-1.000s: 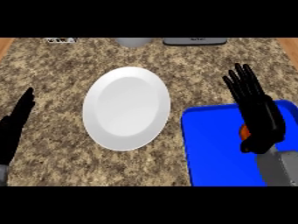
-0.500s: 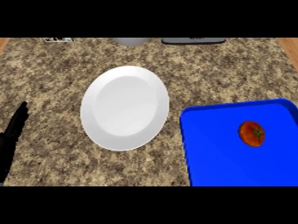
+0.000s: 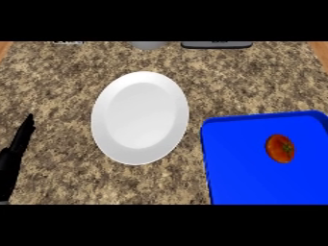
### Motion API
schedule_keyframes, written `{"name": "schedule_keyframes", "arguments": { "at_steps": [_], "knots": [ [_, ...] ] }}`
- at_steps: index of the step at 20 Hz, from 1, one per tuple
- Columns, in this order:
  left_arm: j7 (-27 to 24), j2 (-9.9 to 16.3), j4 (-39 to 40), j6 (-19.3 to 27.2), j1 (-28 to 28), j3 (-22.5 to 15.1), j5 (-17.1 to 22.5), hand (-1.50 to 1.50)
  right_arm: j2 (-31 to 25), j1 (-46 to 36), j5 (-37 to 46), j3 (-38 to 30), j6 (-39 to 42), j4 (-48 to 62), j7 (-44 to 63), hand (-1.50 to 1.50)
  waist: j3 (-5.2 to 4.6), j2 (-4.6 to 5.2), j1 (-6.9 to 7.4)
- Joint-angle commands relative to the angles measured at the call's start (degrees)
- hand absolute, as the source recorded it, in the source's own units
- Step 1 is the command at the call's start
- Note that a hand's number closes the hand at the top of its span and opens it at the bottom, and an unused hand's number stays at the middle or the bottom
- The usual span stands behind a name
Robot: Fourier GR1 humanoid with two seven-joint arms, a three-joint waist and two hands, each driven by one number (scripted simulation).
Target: Pick the tomato from the tray and place it in the plate
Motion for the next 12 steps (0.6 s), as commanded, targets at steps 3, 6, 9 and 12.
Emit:
{"name": "schedule_keyframes", "arguments": {
  "at_steps": [3,6,9,12],
  "knots": [
    [-1.84,-0.91,1.39,-0.1,0.59,-0.4,-1.07,0.0,-8.79,0.29,14.14,0.62,2.73,2.12,0.31,-1.5,-0.01,0.2,1.02],
    [-0.36,-0.49,-2.41,-0.33,2.1,-0.04,-1.38,0.0,-11.15,-1.23,14.03,1.16,2.24,1.39,5.07,-1.5,-0.01,0.01,1.06],
    [-0.15,-1.13,-0.99,-0.35,-0.31,-0.16,-2.88,0.0,-13.08,-5.82,17.41,2.46,2.86,5.63,6.77,-1.5,-0.01,0.1,0.94],
    [0.87,-0.13,-3.51,-2.85,1.99,1.66,0.07,0.0,-13.75,-9.21,23.38,5.94,4.28,9.5,5.94,-1.5,0.03,0.11,1.54]
  ]
}}
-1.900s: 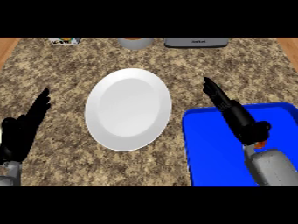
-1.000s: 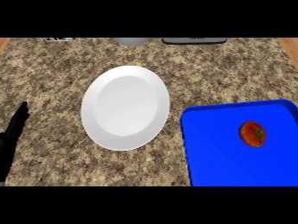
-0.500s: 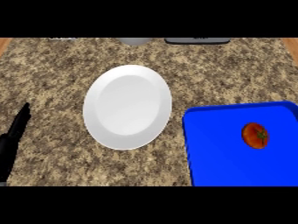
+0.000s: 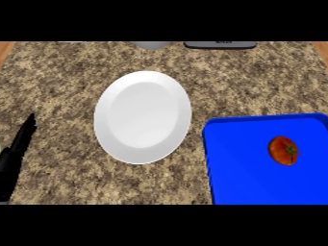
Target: Pick the tomato from the tray and place it in the plate
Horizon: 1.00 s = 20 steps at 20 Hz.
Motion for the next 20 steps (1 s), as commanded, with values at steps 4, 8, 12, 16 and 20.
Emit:
{"name": "schedule_keyframes", "arguments": {
  "at_steps": [4,8,12,16,20],
  "knots": [
    [1.77,-2.71,0.67,1.26,-2.01,-0.71,-2.84,0.0,-2.0,-4.83,9.58,5.47,3.27,3.46,1.77,-1.5,0.0,0.03,-0.26],
    [0.49,-2.78,0.61,-0.04,-0.27,0.45,-1.72,0.0,-2.58,-10.97,19.4,9.36,3.68,12.04,-2.9,-1.5,0.07,0.15,0.52],
    [1.67,-0.97,0.74,-2.19,-3.29,2.28,-1.84,0.0,-2.31,-13.89,26.8,12.15,2.17,14.06,-5.39,-1.5,0.04,0.08,0.15],
    [4.17,-1.98,-2.02,-2.67,-2.34,2.41,-2.66,0.0,-0.84,-17.84,33.46,14.52,2.49,23.18,-12.86,-1.5,0.05,0.06,0.12],
    [-2.7,-4.66,0.51,-2.83,2.02,2.43,-4.45,0.0,0.25,-21.69,35.78,15.0,3.31,25.8,-13.02,-1.5,0.03,0.04,0.14]
  ]
}}
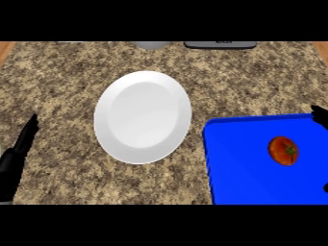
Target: Pick the tomato from the tray and place it in the plate
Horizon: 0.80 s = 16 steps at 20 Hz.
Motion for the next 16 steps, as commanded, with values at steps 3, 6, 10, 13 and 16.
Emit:
{"name": "schedule_keyframes", "arguments": {
  "at_steps": [3,6,10,13,16],
  "knots": [
    [-4.1,-3.56,4.46,0.83,-0.89,-0.22,-3.54,0.0,2.78,-5.03,6.05,2.04,0.11,7.29,-4.81,-1.5,-0.02,0.01,-0.2],
    [0.19,-1.74,-0.52,-1.83,-0.2,2.78,-2.39,0.0,3.98,-3.84,7.43,2.47,0.75,4.22,-3.25,-1.5,-0.02,-0.06,-0.27],
    [3.03,-3.45,-2.42,-1.89,-0.98,2.61,-3.75,0.0,1.72,-2.91,8.92,1.54,3.8,5.87,-5.97,-1.5,-0.02,-0.06,-0.31],
    [0.8,-3.63,-1.13,-2.52,0.26,3.55,-3.78,0.0,6.88,-1.6,13.64,4.93,-3.42,6.51,-7.03,-1.5,-0.02,-0.07,-0.29],
    [0.27,-2.77,-1.43,-4.92,0.54,5.67,-3.28,0.0,8.63,-4.34,14.3,4.18,-3.96,9.94,-7.39,-1.5,-0.02,-0.06,-0.24]
  ]
}}
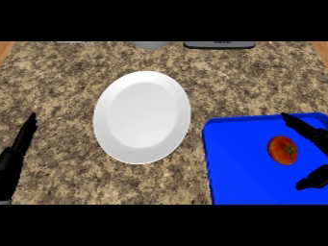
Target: Pick the tomato from the tray and place it in the plate
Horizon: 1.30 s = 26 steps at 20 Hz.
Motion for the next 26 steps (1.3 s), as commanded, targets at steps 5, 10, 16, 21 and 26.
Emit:
{"name": "schedule_keyframes", "arguments": {
  "at_steps": [5,10,16,21,26],
  "knots": [
    [3.54,-2.53,-1.63,-0.31,-1.71,0.76,-2.6,0.0,1.83,-4.54,3.22,-0.11,1.04,4.03,-1.68,-1.5,0.0,0.0,-0.01],
    [0.76,-3.56,-1.54,-0.29,0.28,0.93,-3.26,0.0,5.59,-4.71,2.06,-0.58,-1.27,5.43,-4.57,1.5,0.01,0.0,0.14],
    [2.22,-3.98,-2.41,-1.32,-0.57,0.78,-4.38,0.0,3.44,-7.59,8.8,0.89,-8.06,9.16,-8.23,1.5,0.06,0.15,0.54],
    [-0.18,-2.19,-0.74,-4.08,-2.94,-0.06,-3.71,0.0,-1.78,-19.91,24.79,9.67,-17.75,6.16,9.09,1.5,-0.15,1.39,5.93],
    [-0.99,-3.01,0.33,-4.04,-3.69,0.35,-2.93,0.0,1.58,-30.03,30.79,10.64,-25.23,16.63,12.39,1.5,0.13,1.45,4.86]
  ]
}}
